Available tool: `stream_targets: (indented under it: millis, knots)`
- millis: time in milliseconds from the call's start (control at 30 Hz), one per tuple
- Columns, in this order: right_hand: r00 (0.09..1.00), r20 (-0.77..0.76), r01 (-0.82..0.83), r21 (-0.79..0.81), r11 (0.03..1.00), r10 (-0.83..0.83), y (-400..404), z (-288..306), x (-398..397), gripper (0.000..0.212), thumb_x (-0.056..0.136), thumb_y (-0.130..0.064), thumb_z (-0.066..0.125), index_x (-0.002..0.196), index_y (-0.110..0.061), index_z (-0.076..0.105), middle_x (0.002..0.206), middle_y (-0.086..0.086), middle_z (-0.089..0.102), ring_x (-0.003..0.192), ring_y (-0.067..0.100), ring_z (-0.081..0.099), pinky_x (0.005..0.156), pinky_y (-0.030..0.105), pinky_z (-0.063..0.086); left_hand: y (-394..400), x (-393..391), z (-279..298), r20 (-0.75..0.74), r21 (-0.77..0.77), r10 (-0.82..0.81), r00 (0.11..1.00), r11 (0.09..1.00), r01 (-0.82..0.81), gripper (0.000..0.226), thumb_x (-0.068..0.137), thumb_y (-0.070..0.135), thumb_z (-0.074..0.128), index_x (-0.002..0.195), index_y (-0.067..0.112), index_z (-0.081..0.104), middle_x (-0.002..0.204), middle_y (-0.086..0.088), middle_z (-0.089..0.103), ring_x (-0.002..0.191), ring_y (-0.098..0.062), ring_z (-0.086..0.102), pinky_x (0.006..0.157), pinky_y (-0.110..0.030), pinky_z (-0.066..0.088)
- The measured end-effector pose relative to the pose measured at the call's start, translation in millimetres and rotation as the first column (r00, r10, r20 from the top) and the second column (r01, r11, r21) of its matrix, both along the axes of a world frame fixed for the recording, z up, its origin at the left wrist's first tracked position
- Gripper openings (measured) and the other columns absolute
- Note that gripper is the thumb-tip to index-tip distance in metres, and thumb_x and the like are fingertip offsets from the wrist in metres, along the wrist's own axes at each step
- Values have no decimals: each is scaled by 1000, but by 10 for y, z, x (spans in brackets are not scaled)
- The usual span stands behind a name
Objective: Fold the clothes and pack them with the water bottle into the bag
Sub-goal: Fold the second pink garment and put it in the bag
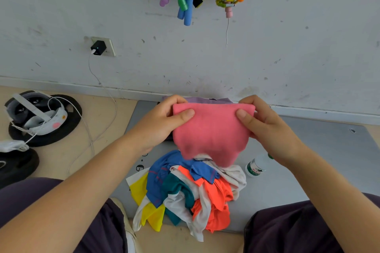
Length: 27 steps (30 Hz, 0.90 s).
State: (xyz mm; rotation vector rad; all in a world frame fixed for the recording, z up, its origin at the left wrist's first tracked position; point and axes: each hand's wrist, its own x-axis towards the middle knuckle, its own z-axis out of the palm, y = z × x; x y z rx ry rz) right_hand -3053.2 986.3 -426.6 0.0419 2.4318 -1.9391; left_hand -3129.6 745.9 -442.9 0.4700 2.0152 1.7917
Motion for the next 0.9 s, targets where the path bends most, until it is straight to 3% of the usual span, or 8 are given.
stream_targets:
  millis: [133,300,400,467,600,700,800,900]
  knots:
    - [994,-69,82,-98,992,-89,-45,-12,-16,16,92,-42,59,94,-27,57,76,-3,54,68,10,47,57,22,41,75,104,39,389,366,-130,912,930,-23,17,83,26,68,97,21,77,101,0,75,92,-13,71,71,-25,57]
    - [990,-23,125,-278,952,-137,-23,-29,-7,23,89,-44,63,100,-23,60,86,-5,68,75,9,62,63,23,53,142,209,-9,473,296,-243,847,949,107,22,81,15,72,103,13,73,104,-5,75,90,-14,72,73,-26,58]
    - [996,86,68,-415,907,-35,-24,-36,2,46,79,-46,71,116,-21,60,108,1,72,96,14,69,75,28,57,120,150,-27,449,291,-181,875,955,48,30,79,20,66,107,11,70,102,-6,75,87,-14,72,71,-27,59]
    - [988,146,11,-380,925,49,-29,-48,-4,58,75,-37,77,128,-27,54,118,4,70,106,20,69,82,32,58,96,90,-27,420,254,-129,898,967,19,32,77,27,68,107,14,71,104,-5,75,89,-16,72,75,-31,60]
    - [976,218,35,-248,968,21,-17,-76,-22,76,75,-25,77,138,-44,38,106,16,72,99,25,71,78,32,59,69,8,-77,200,-34,118,973,993,-114,33,80,44,70,104,21,70,102,1,76,99,-20,71,78,-30,55]
    - [979,188,116,-176,978,-82,-22,-126,-31,63,91,-28,66,137,-55,33,89,16,70,79,18,70,71,33,59,77,-24,-156,144,-41,286,947,958,-283,32,86,39,72,115,29,66,116,0,70,106,-20,67,87,-33,55]
    - [984,168,87,-198,976,-54,-41,-136,-38,40,93,-31,63,125,-50,49,81,0,61,67,9,61,61,23,53,83,-4,-167,149,38,176,973,982,-184,36,76,42,75,111,41,66,117,3,68,104,-16,67,85,-33,55]
    - [979,202,-5,-86,996,22,-65,-109,-28,49,70,-31,81,114,-37,60,107,-5,63,82,10,64,66,25,53,62,37,-145,36,-20,-9,999,1000,9,43,70,25,84,107,40,68,100,20,69,89,1,66,69,-16,51]
